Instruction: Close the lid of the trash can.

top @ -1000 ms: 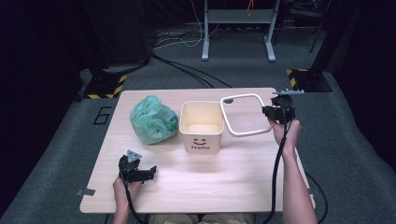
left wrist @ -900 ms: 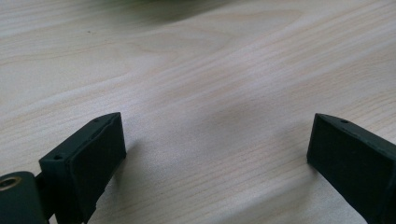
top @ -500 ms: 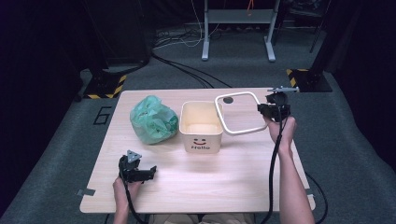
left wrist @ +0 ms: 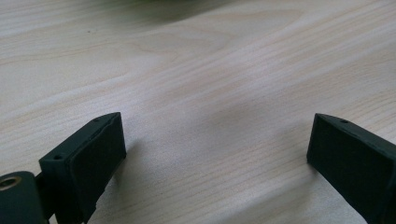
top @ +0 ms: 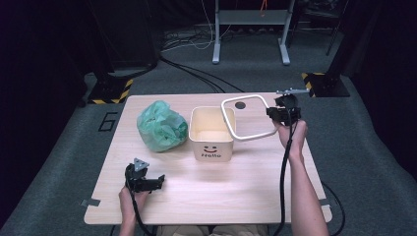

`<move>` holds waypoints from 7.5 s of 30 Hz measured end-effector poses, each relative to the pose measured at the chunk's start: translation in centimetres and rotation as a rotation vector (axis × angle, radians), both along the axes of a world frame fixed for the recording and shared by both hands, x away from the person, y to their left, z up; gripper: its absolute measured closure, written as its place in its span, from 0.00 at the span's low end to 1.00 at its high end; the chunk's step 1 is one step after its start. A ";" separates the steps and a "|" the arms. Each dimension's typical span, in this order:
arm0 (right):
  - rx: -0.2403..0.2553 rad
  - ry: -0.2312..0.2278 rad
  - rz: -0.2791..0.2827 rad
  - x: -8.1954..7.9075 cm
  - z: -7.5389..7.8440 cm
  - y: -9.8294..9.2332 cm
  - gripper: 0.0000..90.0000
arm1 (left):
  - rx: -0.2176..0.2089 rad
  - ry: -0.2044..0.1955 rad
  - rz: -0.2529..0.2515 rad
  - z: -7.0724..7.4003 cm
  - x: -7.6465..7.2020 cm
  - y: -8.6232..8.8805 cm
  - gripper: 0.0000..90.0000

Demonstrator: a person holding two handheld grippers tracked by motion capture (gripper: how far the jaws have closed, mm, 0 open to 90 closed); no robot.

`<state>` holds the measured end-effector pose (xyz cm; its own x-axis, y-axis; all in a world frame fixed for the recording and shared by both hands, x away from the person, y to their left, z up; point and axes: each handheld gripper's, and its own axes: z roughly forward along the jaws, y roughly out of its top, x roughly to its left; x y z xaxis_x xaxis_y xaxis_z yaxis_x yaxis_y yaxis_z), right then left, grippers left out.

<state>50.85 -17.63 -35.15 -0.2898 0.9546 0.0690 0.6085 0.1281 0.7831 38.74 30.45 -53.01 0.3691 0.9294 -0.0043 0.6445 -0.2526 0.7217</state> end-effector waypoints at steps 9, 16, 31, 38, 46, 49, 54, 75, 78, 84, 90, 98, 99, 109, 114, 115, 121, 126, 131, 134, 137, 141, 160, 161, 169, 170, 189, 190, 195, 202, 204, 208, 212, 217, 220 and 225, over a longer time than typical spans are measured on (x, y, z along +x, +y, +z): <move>0.005 0.001 0.010 0.1 0.1 0.5 0.90 | 0.000 0.000 0.000 0.0 0.0 0.0 0.05; 0.010 0.001 0.020 0.3 0.1 0.9 0.90 | 0.000 0.000 0.000 0.0 0.0 0.0 0.05; -0.015 0.010 0.047 0.7 0.4 2.4 0.90 | 0.000 0.001 0.002 0.0 0.0 0.0 0.05; -0.017 0.013 0.058 1.0 0.6 3.2 0.90 | -0.001 0.001 0.002 0.0 0.0 0.0 0.05; -0.013 0.016 0.072 1.2 0.6 4.0 0.90 | 0.001 0.001 -0.003 0.0 0.0 0.0 0.05; -0.014 0.016 0.076 1.3 0.6 4.1 0.90 | 0.001 0.001 -0.004 0.0 0.0 0.0 0.05; -0.014 0.020 0.083 1.4 0.5 4.5 0.90 | 0.001 0.001 -0.005 0.0 0.0 0.0 0.05; -0.007 0.025 0.112 1.4 0.7 6.3 0.90 | -0.002 -0.003 -0.006 0.0 -0.1 0.0 0.06; -0.009 0.024 0.118 1.5 0.7 6.5 0.90 | -0.002 -0.002 -0.005 0.0 -0.1 0.0 0.06; -0.009 0.031 0.126 1.6 0.7 7.1 0.90 | -0.041 -0.002 -0.009 0.1 0.0 0.4 0.07; -0.007 0.043 0.128 1.7 0.5 7.4 0.90 | -0.072 0.001 -0.013 0.3 -0.1 0.2 0.09; -0.009 0.053 0.127 1.7 0.2 7.9 0.90 | -0.148 0.011 -0.098 3.3 -0.4 -1.5 0.09; -0.007 0.057 0.124 1.7 0.2 7.9 0.90 | -0.160 0.020 -0.109 3.7 -0.3 -1.6 0.09; -0.013 0.062 0.111 1.7 0.0 8.2 0.90 | -0.210 -0.031 -0.205 9.4 0.4 -4.3 0.10; -0.019 0.064 0.108 1.6 0.1 8.5 0.90 | -0.214 -0.050 -0.237 11.2 1.2 -5.7 0.11; -0.018 0.065 0.108 1.6 0.1 8.6 0.90 | -0.218 -0.051 -0.242 11.5 1.4 -5.9 0.11; -0.024 0.077 0.110 1.8 -0.2 9.0 0.90 | -0.217 -0.059 -0.257 13.1 2.3 -7.1 0.15; -0.032 0.085 0.109 2.0 -0.4 9.4 0.90 | -0.224 -0.060 -0.250 13.9 3.0 -7.4 0.16; -0.041 0.084 0.108 1.9 -0.5 9.7 0.90 | -0.222 -0.063 -0.221 14.8 3.7 -7.9 0.17; -0.043 0.085 0.107 1.9 -0.5 9.9 0.90 | -0.213 -0.070 -0.214 15.5 4.1 -8.5 0.17; -0.051 0.085 0.105 1.9 -0.5 10.1 0.90 | -0.219 -0.080 -0.195 16.0 4.6 -8.8 0.17; -0.057 0.092 0.102 2.0 -0.7 10.3 0.90 | -0.233 -0.082 -0.153 16.6 5.7 -9.1 0.19; -0.083 0.110 0.067 2.1 -1.5 11.7 0.89 | -0.166 0.005 -0.111 15.5 9.7 -11.4 0.37; -0.081 0.113 0.067 2.1 -1.7 11.7 0.89 | -0.161 0.013 -0.110 15.4 9.9 -11.5 0.39; -0.068 0.101 0.070 2.0 -2.0 11.6 0.88 | -0.140 0.054 -0.114 14.7 11.0 -12.4 0.46; -0.065 0.100 0.072 1.9 -2.0 11.5 0.88 | -0.144 0.056 -0.109 14.6 11.0 -12.5 0.46; 0.020 0.139 0.109 2.1 -2.6 10.3 0.83 | -0.077 0.040 -0.061 14.4 11.6 -13.6 0.52; 0.021 0.138 0.108 2.1 -2.6 10.3 0.84 | -0.074 0.042 -0.060 14.4 11.7 -13.6 0.52; 0.037 0.137 0.105 2.0 -2.6 10.3 0.83 | -0.067 0.033 -0.053 14.8 12.0 -13.5 0.58; 0.051 0.140 0.096 2.0 -2.4 10.1 0.83 | -0.056 0.039 -0.055 15.1 12.7 -13.5 0.63; 0.051 0.140 0.094 2.0 -2.4 10.2 0.83 | -0.050 0.043 -0.054 15.1 13.0 -13.6 0.64; 0.059 0.147 0.085 2.0 -2.4 10.1 0.82 | -0.049 0.052 -0.052 15.2 13.4 -13.6 0.66; 0.071 0.163 0.081 2.1 -2.6 10.0 0.80 | -0.049 0.053 -0.054 15.3 13.8 -13.6 0.69; 0.076 0.165 0.075 2.1 -2.7 10.2 0.79 | -0.042 0.048 -0.045 15.6 14.4 -13.6 0.71; 0.077 0.167 0.074 2.1 -2.8 10.2 0.79 | -0.045 0.059 -0.040 15.6 14.9 -13.6 0.71; 0.079 0.175 0.073 2.2 -2.9 10.4 0.77 | -0.044 0.061 -0.044 15.6 15.6 -13.3 0.75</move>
<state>53.02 -7.23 -38.03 -0.3355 0.9210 0.1981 0.7273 0.1196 0.6759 54.31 17.12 -37.42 0.4078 0.9105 -0.0687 0.6767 -0.2508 0.6922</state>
